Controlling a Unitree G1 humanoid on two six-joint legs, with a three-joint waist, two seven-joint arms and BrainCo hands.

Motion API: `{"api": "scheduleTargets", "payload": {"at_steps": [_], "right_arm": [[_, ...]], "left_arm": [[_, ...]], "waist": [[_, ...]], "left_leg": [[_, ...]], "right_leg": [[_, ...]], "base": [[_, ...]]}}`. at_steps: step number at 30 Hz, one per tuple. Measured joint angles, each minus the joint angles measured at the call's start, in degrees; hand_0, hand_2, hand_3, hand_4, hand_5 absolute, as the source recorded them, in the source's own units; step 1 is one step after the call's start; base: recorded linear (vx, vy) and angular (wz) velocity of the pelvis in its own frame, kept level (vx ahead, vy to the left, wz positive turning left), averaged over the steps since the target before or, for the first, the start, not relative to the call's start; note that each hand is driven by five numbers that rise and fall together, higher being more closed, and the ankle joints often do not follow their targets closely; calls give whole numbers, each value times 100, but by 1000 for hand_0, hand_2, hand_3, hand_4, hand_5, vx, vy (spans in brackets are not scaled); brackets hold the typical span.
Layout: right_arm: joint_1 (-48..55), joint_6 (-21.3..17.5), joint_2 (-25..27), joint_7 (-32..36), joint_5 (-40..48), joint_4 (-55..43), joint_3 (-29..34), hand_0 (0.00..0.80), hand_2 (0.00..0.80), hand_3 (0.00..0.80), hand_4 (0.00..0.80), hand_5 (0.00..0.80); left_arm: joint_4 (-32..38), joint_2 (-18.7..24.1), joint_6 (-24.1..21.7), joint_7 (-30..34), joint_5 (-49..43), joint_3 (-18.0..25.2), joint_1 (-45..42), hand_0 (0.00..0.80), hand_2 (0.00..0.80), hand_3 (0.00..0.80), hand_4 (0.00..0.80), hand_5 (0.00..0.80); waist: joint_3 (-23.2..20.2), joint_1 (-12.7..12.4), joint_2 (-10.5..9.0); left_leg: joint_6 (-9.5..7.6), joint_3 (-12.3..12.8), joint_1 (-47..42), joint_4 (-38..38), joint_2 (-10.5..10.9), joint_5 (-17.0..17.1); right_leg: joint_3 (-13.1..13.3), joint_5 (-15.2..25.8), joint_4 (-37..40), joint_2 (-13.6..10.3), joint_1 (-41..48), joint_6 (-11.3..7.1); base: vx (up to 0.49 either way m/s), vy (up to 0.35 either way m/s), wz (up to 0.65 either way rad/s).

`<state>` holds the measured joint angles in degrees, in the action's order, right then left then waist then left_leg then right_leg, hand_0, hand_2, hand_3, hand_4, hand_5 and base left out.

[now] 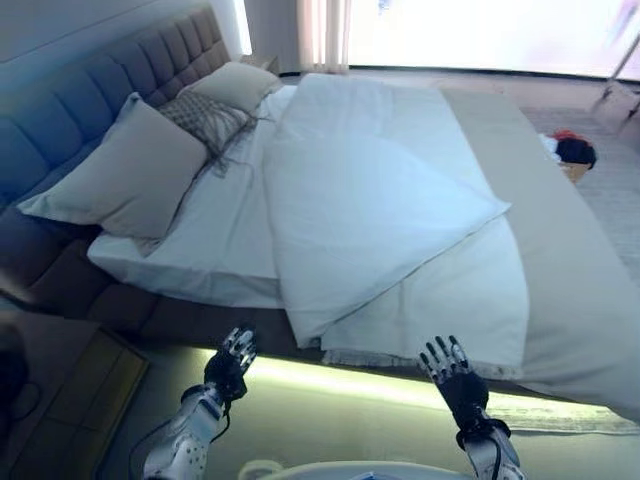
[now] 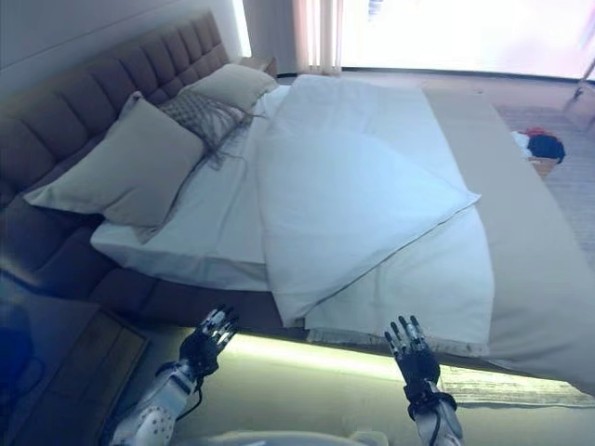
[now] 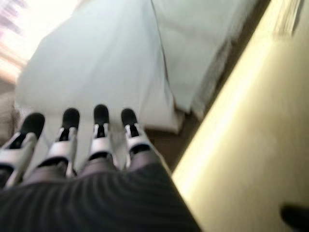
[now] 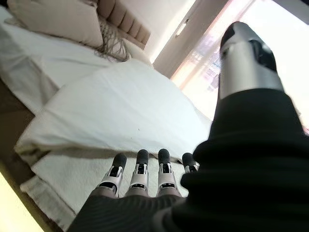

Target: Make the bed neatly

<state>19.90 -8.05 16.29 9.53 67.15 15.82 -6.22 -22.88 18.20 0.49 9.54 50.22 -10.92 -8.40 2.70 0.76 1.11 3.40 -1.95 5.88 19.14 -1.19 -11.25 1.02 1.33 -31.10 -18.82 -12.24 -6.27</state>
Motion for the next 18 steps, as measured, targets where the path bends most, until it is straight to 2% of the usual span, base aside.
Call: {"api": "scheduleTargets", "payload": {"at_steps": [1, 2, 3, 5, 7, 8, 9, 10, 11, 13, 18], "right_arm": [[92, 0, -27, 17, 1, 5, -21, 0, 0, 0, 0, 0], [151, 0, -69, 54, 0, 28, -50, 0, 0, 0, 0, 0], [221, 0, -116, 119, 1, 24, -60, 0, 0, 0, 0, 0], [245, -13, -152, 190, 4, 23, -6, 0, 0, 0, 0, 0], [84, -26, -160, 223, 113, 92, 31, 0, 0, 0, 0, 0], [-43, -29, -145, 221, 176, 206, 34, 0, 0, 0, 0, 0], [-81, -38, -123, 211, 228, 253, 74, 0, 0, 0, 0, 0], [-93, -61, -119, 187, 236, 251, 101, 0, 0, 0, 0, 0], [-74, -72, -91, 139, 236, 250, 108, 0, 0, 0, 0, 0], [-76, -73, 38, 83, 236, 238, 108, 0, 0, 0, 0, 0], [84, -70, 19, 127, 231, 252, 106, 0, 0, 0, 0, 0]], "left_arm": [[18, 46, 44, 0, 1, 1, -5, 0, 0, 0, 0, 0], [99, 139, 72, -1, 2, 24, -23, 0, 0, 0, 0, 0], [289, 262, 144, -3, 2, 65, -103, 0, 0, 0, 0, 0], [508, 443, 218, -2, 3, 80, -183, 0, 0, 0, 0, 0], [519, 451, 284, -15, 3, 66, -188, 0, 0, 0, 0, 0], [492, 403, 319, -41, 4, 5, -167, 0, 0, 0, 0, 0], [507, 349, 385, -46, 5, -134, -145, 0, 0, 0, 0, 0], [555, 315, 438, -34, 5, -212, -147, 0, 0, 0, 0, 0], [582, 284, 471, -19, 6, -262, -162, 0, 0, 0, 0, 0], [586, 203, 526, 17, 5, -293, -187, 0, 0, 0, 0, 0], [614, 200, 522, 97, 4, -279, -286, 0, 0, 0, 0, 0]], "waist": [[18, 1, 50], [24, -5, 37], [27, -8, -72], [29, -6, -312], [98, 1, -426], [126, 9, -399], [139, 24, -372], [155, 49, -333], [173, 158, -303], [215, 197, -231], [260, 305, -392]], "left_leg": [[-61, -37, -16, -11, -14, 15], [-130, -23, -17, -24, -42, 58], [-170, 30, -14, -111, -48, 86], [-308, 90, -25, -350, 65, 226], [-267, 167, -25, -429, 167, 268], [-216, 111, -40, -437, 154, 275], [-166, -51, -88, -612, 143, 328], [-150, -106, -253, -837, 181, 384], [-174, -148, -359, -859, 184, 401], [-163, -146, -442, -862, 210, 395], [-124, -163, -533, -893, 237, 327]], "right_leg": [[91, 199, -236, 27, -144, 117], [124, 79, -529, 187, -265, 127], [93, -202, -587, 363, -350, 119], [-148, -497, 46, 578, -350, 40], [-177, -580, 874, 627, -293, 8], [-183, -436, 1167, 682, -184, -105], [-246, -391, 1392, 775, -37, -70], [-258, -387, 1529, 837, 72, -67], [-274, -387, 1564, 870, 145, -65], [-271, -473, 1461, 895, 187, -8], [-190, -656, 1203, 864, 174, -67]], "base": [[183, -80, 11], [217, -154, 6], [211, -171, 5], [252, -229, -2], [328, -260, -20], [312, -205, -10], [345, -206, -1], [335, -206, 7], [336, -234, 12], [310, -271, 2], [325, -343, 0]]}}
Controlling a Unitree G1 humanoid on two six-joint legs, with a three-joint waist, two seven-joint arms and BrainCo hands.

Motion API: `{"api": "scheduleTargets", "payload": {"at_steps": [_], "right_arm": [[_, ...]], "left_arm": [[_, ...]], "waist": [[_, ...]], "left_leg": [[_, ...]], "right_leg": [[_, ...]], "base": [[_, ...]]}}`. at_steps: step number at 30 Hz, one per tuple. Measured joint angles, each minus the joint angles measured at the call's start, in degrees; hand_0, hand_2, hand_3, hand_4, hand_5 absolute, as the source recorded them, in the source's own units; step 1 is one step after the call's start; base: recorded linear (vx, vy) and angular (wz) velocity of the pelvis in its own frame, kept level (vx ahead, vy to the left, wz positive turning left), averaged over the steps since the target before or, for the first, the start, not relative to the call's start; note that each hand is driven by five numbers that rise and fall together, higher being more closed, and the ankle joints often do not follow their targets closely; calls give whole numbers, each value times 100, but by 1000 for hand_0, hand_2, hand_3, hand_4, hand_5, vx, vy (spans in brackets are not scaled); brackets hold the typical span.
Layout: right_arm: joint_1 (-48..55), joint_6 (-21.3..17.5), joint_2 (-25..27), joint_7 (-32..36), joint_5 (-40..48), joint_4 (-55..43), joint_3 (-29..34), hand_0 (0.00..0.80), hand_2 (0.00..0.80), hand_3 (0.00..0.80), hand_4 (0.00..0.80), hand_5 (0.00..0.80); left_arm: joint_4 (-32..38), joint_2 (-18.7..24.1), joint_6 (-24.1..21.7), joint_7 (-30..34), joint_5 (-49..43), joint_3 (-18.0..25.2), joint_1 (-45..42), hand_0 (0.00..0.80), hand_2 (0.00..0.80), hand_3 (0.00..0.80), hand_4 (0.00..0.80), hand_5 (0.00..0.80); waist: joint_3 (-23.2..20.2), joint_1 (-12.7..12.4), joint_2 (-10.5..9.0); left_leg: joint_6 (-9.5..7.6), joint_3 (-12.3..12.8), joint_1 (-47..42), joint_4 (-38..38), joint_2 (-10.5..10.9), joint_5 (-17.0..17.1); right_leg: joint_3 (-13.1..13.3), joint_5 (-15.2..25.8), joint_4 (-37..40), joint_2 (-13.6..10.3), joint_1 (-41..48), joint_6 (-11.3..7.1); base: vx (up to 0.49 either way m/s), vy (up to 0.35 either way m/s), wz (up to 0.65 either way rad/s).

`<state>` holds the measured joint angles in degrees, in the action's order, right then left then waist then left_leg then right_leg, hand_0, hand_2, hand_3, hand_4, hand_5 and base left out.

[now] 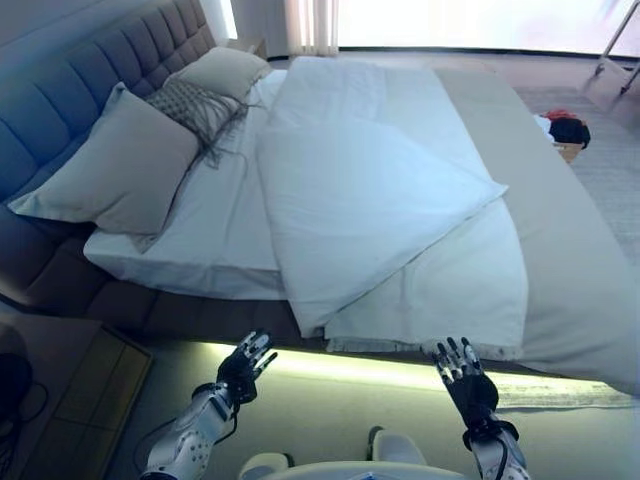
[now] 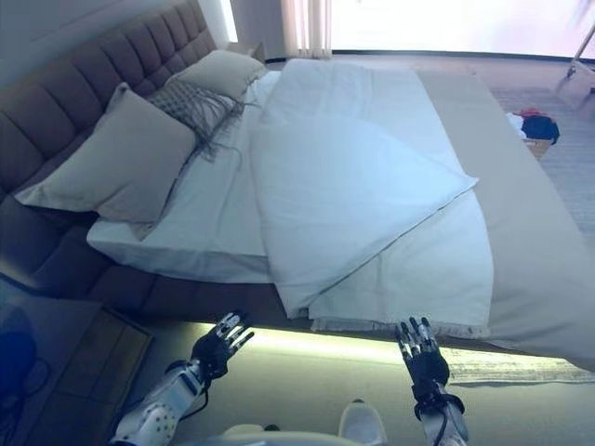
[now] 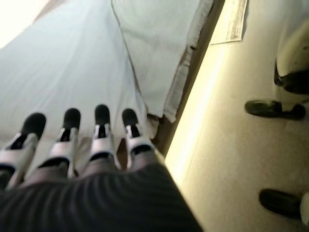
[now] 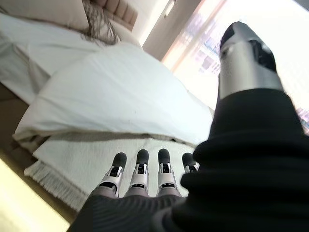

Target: Make the bed neatly

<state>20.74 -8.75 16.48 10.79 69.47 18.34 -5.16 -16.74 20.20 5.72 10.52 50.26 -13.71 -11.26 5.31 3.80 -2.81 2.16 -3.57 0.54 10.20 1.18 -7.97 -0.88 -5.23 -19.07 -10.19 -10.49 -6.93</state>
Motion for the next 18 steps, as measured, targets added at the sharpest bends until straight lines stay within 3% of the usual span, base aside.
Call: {"api": "scheduleTargets", "payload": {"at_steps": [3, 5, 7, 9, 11, 13, 15, 18], "right_arm": [[96, 77, 3, -32, 0, -34, -4, 0, 0, 0, 0, 0], [94, 228, 24, -2, 0, -187, -39, 0, 0, 0, 0, 0], [48, 296, 54, 91, -12, -210, -53, 0, 0, 0, 0, 0], [-94, 352, 96, 124, -29, -103, -48, 0, 0, 0, 0, 0], [-195, 365, 117, 104, -28, 30, -51, 0, 0, 0, 0, 0], [-159, 358, 135, 100, -25, 33, -58, 0, 0, 0, 0, 0], [-102, 298, 146, 85, -25, 21, -64, 0, 0, 0, 0, 0], [-47, 276, 145, -12, -4, -4, -56, 0, 0, 0, 0, 0]], "left_arm": [[3, -4, 23, -12, 9, 127, -97, 0, 0, 0, 0, 0], [25, 93, 14, -16, 12, 277, -175, 0, 0, 0, 0, 0], [26, 143, -16, -18, 31, 370, -225, 0, 0, 0, 0, 0], [24, 119, -43, -17, 61, 351, -207, 0, 0, 0, 0, 0], [12, 95, -43, -9, 100, 225, -196, 0, 0, 0, 0, 0], [8, 28, -43, 49, 130, 114, -177, 0, 0, 0, 0, 0], [16, -49, -46, 101, 132, -16, -163, 0, 0, 0, 0, 0], [11, -123, -54, 100, 243, -109, 9, 0, 0, 0, 0, 0]], "waist": [[10, 40, -86], [-120, 58, -99], [-288, 61, -50], [-325, 78, -82], [-390, 48, -136], [-408, -8, -174], [-433, 13, -129], [-424, 11, -18]], "left_leg": [[56, -248, -214, -53, -87, -32], [223, -321, -270, -61, -378, -209], [328, -278, -298, -41, -725, -305], [294, 16, -82, 544, -843, -209], [-56, 258, 495, 1541, -903, 47], [-273, 372, 678, 1916, -993, 371], [-198, 598, 697, 1804, -1100, 368], [-6, 795, 608, 606, -1066, 341]], "right_leg": [[221, -157, -227, 154, -24, 55], [303, -135, 39, 490, 63, 118], [245, -180, 27, 860, 108, 402], [134, -301, -42, 986, 72, 615], [25, -341, -9, 1011, 136, 806], [-54, -337, 116, 1018, 312, 1010], [-257, -317, 295, 1039, 511, 1120], [-303, -228, 707, 1141, 724, 1144]], "base": [[315, -400, 3], [249, -383, -12], [209, -346, -4], [170, -336, 11], [136, -196, 12], [141, -47, 26], [128, 55, 42], [173, 71, 35]]}}
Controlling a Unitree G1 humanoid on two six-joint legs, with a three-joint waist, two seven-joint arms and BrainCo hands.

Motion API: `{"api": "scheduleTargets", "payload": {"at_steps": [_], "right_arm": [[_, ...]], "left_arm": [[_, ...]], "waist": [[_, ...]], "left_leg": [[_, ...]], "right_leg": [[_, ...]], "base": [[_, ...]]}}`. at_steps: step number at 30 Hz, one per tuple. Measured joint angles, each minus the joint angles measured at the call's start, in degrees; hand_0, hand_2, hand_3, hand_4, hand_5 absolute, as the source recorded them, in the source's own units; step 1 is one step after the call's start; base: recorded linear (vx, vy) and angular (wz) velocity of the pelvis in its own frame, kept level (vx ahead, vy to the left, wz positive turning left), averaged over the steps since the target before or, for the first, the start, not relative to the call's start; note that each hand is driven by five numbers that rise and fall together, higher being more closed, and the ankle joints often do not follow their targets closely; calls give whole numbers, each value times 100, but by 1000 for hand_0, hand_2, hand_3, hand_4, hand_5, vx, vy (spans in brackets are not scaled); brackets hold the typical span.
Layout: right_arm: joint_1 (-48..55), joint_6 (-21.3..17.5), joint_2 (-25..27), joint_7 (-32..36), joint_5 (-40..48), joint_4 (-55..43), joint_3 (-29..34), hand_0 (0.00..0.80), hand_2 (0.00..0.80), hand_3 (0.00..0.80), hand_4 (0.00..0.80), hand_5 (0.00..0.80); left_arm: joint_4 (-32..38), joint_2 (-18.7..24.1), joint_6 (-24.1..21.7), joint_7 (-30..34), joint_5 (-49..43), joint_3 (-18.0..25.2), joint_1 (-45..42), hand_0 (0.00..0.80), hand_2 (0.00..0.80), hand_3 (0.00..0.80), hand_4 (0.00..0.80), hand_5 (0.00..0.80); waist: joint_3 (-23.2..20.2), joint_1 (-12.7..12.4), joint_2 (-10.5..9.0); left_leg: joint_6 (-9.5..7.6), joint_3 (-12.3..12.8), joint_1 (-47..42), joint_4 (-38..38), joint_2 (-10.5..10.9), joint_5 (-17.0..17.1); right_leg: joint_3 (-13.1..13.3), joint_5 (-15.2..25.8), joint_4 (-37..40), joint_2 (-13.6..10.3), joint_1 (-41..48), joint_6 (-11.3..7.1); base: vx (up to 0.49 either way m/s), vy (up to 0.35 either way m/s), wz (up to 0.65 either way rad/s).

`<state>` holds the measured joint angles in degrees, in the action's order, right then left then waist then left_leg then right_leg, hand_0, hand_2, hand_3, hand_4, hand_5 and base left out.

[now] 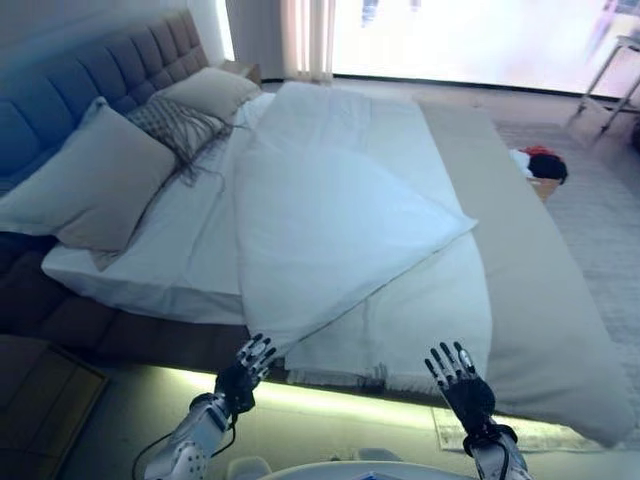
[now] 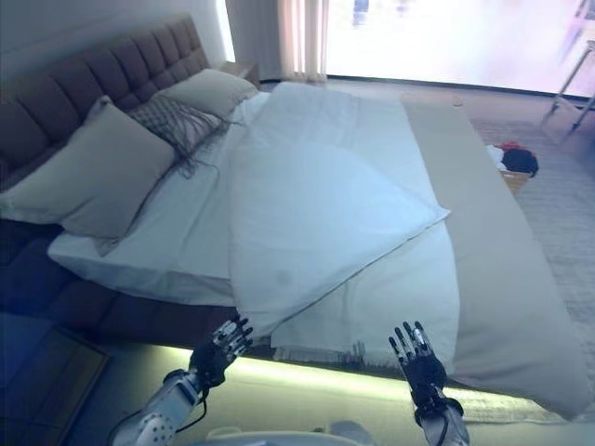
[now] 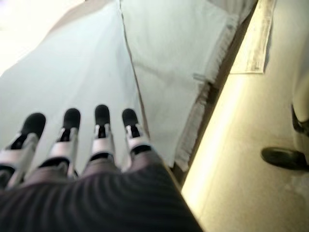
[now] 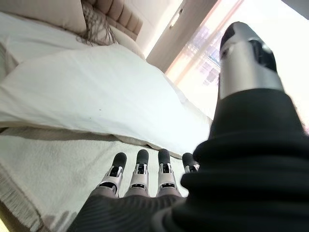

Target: Make the bed neatly

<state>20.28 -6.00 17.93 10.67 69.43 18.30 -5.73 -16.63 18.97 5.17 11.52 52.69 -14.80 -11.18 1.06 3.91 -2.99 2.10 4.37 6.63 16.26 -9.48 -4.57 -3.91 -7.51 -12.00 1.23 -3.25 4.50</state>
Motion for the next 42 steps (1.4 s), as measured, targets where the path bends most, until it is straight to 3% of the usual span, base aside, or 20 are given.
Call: {"api": "scheduleTargets", "payload": {"at_steps": [1, 2, 4, 7, 12, 15, 16, 17, 20, 24, 27, 29, 33, 37, 40, 42], "right_arm": [[20, 1, 6, -5, 9, -3, -3, 0, 0, 0, 0, 0], [23, 0, 9, -4, 47, -5, 2, 0, 0, 0, 0, 0], [9, -20, 33, 4, 99, 0, 5, 0, 0, 0, 0, 0], [-14, -74, 55, 28, 99, 27, 3, 0, 0, 0, 0, 0], [54, -121, 59, 103, 98, 31, -119, 0, 0, 0, 0, 0], [118, -178, 64, 148, 98, 11, -165, 0, 0, 0, 0, 0], [148, -191, 49, 147, 99, 2, -188, 0, 0, 0, 0, 0], [145, -191, 46, 146, 98, -41, -238, 0, 0, 0, 0, 0], [21, -278, 60, 128, 100, -197, -317, 0, 0, 0, 0, 0], [-108, -287, -85, -2, 104, -275, -374, 0, 0, 0, 0, 0], [-92, -287, -190, 13, 101, -453, -392, 0, 0, 0, 0, 0], [-111, -286, -192, 13, 100, -471, -392, 0, 0, 0, 0, 0], [-140, -286, -185, 0, 99, -464, -389, 0, 0, 0, 0, 0], [-95, -286, -138, -47, 98, -460, -347, 0, 0, 0, 0, 0], [-87, -288, -145, -129, 93, -470, -296, 0, 0, 0, 0, 0], [-77, -289, -142, -122, 85, -465, -290, 0, 0, 0, 0, 0]], "left_arm": [[1, -18, -34, -7, 7, -6, 20, 0, 0, 0, 0, 0], [2, -16, -62, -13, 12, -22, 16, 0, 0, 0, 0, 0], [-2, -21, -91, -14, 18, -24, -13, 0, 0, 0, 0, 0], [-24, -50, -93, -5, 26, -23, -20, 0, 0, 0, 0, 0], [-65, -80, -91, 43, 26, -20, -77, 0, 0, 0, 0, 0], [-74, -75, -91, 104, 23, -24, -221, 0, 0, 0, 0, 0], [-75, -49, -90, 112, 23, -13, -234, 0, 0, 0, 0, 0], [-59, 11, -91, 119, 23, 12, -235, 0, 0, 0, 0, 0], [-56, 170, -96, 125, 23, 25, -238, 0, 0, 0, 0, 0], [50, 237, -94, 91, 22, 75, 52, 0, 0, 0, 0, 0], [252, 279, -95, 89, 19, 171, 89, 0, 0, 0, 0, 0], [237, 350, -91, 78, 22, 209, 118, 0, 0, 0, 0, 0], [174, 380, -82, 63, 28, 260, 136, 0, 0, 0, 0, 0], [9, 295, -50, 95, 26, 83, 300, 0, 0, 0, 0, 0], [-172, 126, -48, 127, 4, -37, 292, 0, 0, 0, 0, 0], [-174, 129, -56, 130, -11, -44, 290, 0, 0, 0, 0, 0]], "waist": [[7, -31, 5], [7, -40, 10], [76, -175, 119], [265, -196, 314], [483, -357, 482], [478, -464, 568], [484, -477, 546], [519, -486, 398], [560, -574, 284], [528, -694, 209], [462, -795, 147], [377, -814, 58], [199, -959, -48], [-42, -919, 28], [-158, -762, 99], [-175, -695, 114]], "left_leg": [[88, -41, 13, -422, 12, 60], [229, -198, 0, -913, 40, 201], [324, -601, 80, -1477, -29, 432], [302, -878, 422, -1675, -47, 538], [295, -1127, 887, -1562, 158, 543], [281, -1071, 839, -1457, 255, 508], [302, -999, 770, -1404, 371, 719], [274, -786, 686, -1295, 529, 792], [-3, -402, 668, -700, 828, 1028], [-262, -74, 612, -206, 1144, 498], [-353, 31, 501, -180, 1260, 327], [-378, 20, 509, -180, 1344, 267], [-368, 30, 556, -210, 1389, 206], [-427, -4, 785, -114, 1439, 132], [-563, -29, 500, -379, 1512, 223], [-617, -2, 339, -515, 1536, 235]], "right_leg": [[59, 56, 147, 48, 88, 3], [101, 113, 286, 92, 158, 17], [316, 169, 425, 269, 222, 44], [428, 146, 458, 410, 322, 220], [680, -81, 485, 433, 709, 142], [809, -444, 391, 344, 922, -98], [837, -610, 351, 212, 1039, -220], [889, -727, 258, -7, 1105, -390], [811, -983, 170, -527, 1324, -733], [271, -979, -23, -1053, 1441, -894], [-63, -950, -229, -1275, 1402, -933], [-147, -934, -167, -1361, 1399, -947], [-210, -891, -7, -1399, 1411, -983], [-451, -890, -91, -1399, 1366, -983], [-409, -829, -1543, -1543, 748, -943], [-244, -468, -2473, -1591, 335, -791]], "base": [[231, 47, 21], [217, 8, -4], [229, 4, -38], [246, 0, -30], [322, 51, -26], [402, 134, -18], [396, 158, -16], [417, 169, -24], [445, 187, -51], [338, 197, -30], [235, 106, -26], [179, 81, -3], [115, 118, -1], [87, 167, 28], [87, 210, 25], [82, 139, 23]]}}
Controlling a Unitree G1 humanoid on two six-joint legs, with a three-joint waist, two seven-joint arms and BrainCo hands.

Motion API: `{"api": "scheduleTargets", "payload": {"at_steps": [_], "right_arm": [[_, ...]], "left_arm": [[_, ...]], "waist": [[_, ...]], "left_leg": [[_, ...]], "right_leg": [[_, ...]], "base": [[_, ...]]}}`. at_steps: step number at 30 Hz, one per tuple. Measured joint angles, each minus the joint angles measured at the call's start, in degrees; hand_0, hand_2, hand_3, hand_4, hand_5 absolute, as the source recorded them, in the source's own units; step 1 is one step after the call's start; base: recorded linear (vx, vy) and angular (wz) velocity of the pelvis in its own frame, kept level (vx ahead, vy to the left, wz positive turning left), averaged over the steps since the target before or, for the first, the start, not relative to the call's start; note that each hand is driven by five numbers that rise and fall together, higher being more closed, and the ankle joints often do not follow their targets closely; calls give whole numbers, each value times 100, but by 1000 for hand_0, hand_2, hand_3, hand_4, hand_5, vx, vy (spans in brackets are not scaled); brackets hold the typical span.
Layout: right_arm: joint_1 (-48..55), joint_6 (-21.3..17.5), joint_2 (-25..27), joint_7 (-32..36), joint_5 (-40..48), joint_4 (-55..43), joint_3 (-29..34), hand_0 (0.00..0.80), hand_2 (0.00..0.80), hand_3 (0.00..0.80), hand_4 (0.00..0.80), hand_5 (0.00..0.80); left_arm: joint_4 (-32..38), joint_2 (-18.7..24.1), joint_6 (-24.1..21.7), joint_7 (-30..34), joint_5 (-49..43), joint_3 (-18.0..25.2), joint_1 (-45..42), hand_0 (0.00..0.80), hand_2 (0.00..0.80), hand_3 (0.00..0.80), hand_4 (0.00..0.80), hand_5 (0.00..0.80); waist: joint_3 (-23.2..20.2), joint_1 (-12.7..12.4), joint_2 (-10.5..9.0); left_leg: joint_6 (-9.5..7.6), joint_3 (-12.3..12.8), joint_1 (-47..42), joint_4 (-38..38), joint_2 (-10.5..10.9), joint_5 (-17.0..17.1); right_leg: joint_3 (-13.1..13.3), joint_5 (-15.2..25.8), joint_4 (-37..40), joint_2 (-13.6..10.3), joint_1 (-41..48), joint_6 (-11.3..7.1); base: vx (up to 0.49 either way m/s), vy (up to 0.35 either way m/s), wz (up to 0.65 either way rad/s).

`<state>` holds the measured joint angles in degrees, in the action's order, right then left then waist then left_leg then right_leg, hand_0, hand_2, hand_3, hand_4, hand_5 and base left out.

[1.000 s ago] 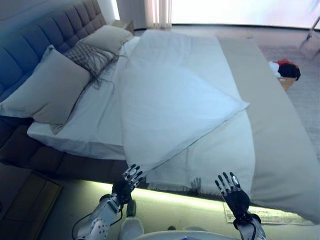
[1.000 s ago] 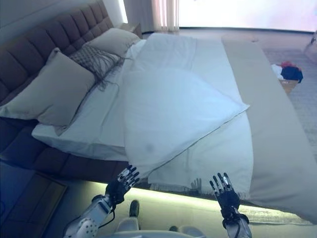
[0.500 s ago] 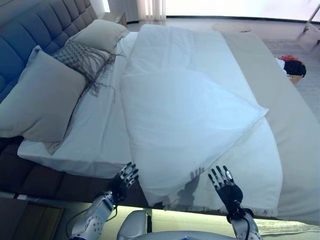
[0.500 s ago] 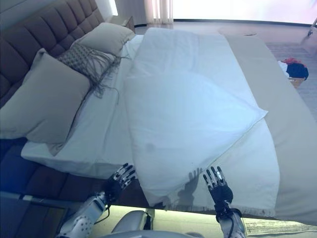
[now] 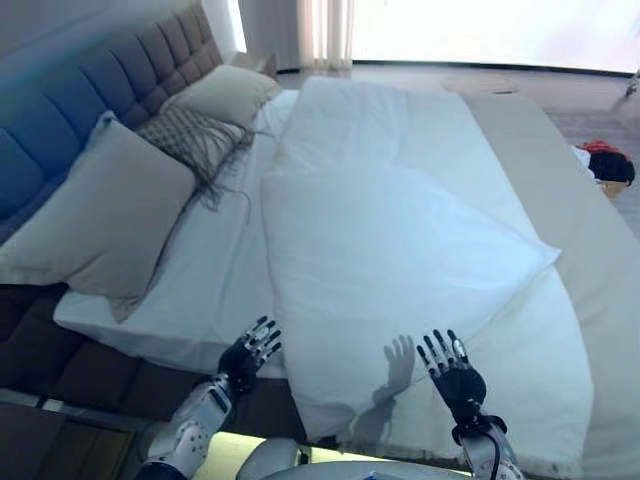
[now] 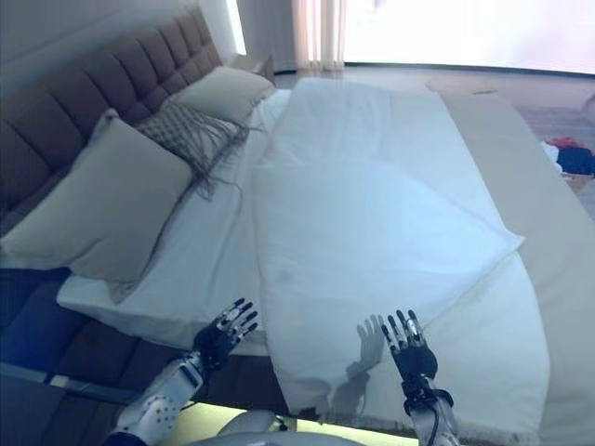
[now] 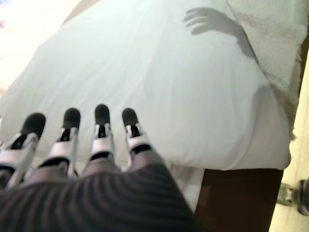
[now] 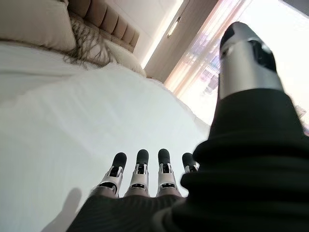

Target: Make the bed neatly

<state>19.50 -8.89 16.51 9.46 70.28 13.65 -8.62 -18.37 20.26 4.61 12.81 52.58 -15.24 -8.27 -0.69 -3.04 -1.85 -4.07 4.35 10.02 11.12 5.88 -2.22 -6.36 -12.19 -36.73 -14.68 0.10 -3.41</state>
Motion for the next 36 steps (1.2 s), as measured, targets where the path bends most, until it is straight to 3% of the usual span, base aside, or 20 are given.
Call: {"api": "scheduleTargets", "payload": {"at_steps": [1, 3, 6, 11, 13, 14, 17, 20, 28, 36], "right_arm": [[16, 0, -8, 3, -11, 3, -7, 0, 0, 0, 0, 0], [76, 0, -14, 9, -38, 3, -9, 0, 0, 0, 0, 0], [13, -2, -18, 8, -38, 13, -21, 0, 0, 0, 0, 0], [-86, -43, -37, -4, -36, 42, -94, 0, 0, 0, 0, 0], [-236, -43, -122, -13, -36, 77, -100, 0, 0, 0, 0, 0], [-311, -43, -180, -25, -34, 152, -82, 0, 0, 0, 0, 0], [-301, -42, -197, -67, -33, 236, -68, 0, 0, 0, 0, 0], [-307, -39, -186, -77, -33, 241, -64, 0, 0, 0, 0, 0], [-237, -29, -188, -135, -29, 240, -54, 0, 0, 0, 0, 0], [-221, -29, -196, -178, 16, 248, -50, 0, 0, 0, 0, 0]], "left_arm": [[0, 8, 0, -10, 0, 0, -5, 0, 0, 0, 0, 0], [3, 23, -19, -47, 1, 7, 35, 0, 0, 0, 0, 0], [-15, 27, -20, -117, 2, -35, 117, 0, 0, 0, 0, 0], [-127, -14, -28, -118, -1, -152, 248, 0, 0, 0, 0, 0], [-112, 38, -28, -146, -1, -152, 257, 0, 0, 0, 0, 0], [-138, 22, -15, -189, -2, -153, 253, 0, 0, 0, 0, 0], [-113, -33, 1, -206, -3, -155, 242, 0, 0, 0, 0, 0], [-112, -45, -1, -208, -3, -85, 187, 0, 0, 0, 0, 0], [-111, -22, 1, -167, -2, 166, 6, 0, 0, 0, 0, 0], [-110, 4, 16, -15, -6, 205, -75, 0, 0, 0, 0, 0]], "waist": [[-13, 78, 45], [-36, 73, 37], [14, 217, 79], [-3, 369, 31], [34, 365, -149], [81, 371, -142], [140, 362, -70], [134, 357, -67], [44, 357, -237], [89, 370, -192]], "left_leg": [[-62, -40, -80, -127, -24, 43], [-132, -63, -243, -358, -29, 101], [-155, -161, -445, -520, -91, 125], [-42, -354, -670, -648, -126, 94], [111, -365, -638, -641, -88, 130], [197, -417, -642, -639, -138, 138], [342, -429, -644, -650, -355, 113], [436, -276, -758, -654, -476, 68], [454, -263, -845, -776, -449, 98], [430, -249, -1045, -980, -430, 114]], "right_leg": [[36, 300, -371, -15, -198, 100], [51, 133, -448, -85, -430, 65], [25, -90, 506, -18, -599, 20], [154, 407, 2191, 0, -606, -443], [222, 867, 2750, -34, -296, -474], [192, 891, 2882, 29, -177, -623], [117, 791, 2864, 227, -105, -470], [94, 658, 2845, 288, -20, -380], [79, 690, 2894, 259, 18, -441], [80, 671, 2961, 246, 161, -446]], "base": [[85, 47, 12], [90, -20, 0], [96, -80, 6], [108, -165, 17], [74, -153, 8], [76, -140, 22], [67, -111, 11], [73, -117, 1], [41, -85, 0], [3, -1, 0]]}}
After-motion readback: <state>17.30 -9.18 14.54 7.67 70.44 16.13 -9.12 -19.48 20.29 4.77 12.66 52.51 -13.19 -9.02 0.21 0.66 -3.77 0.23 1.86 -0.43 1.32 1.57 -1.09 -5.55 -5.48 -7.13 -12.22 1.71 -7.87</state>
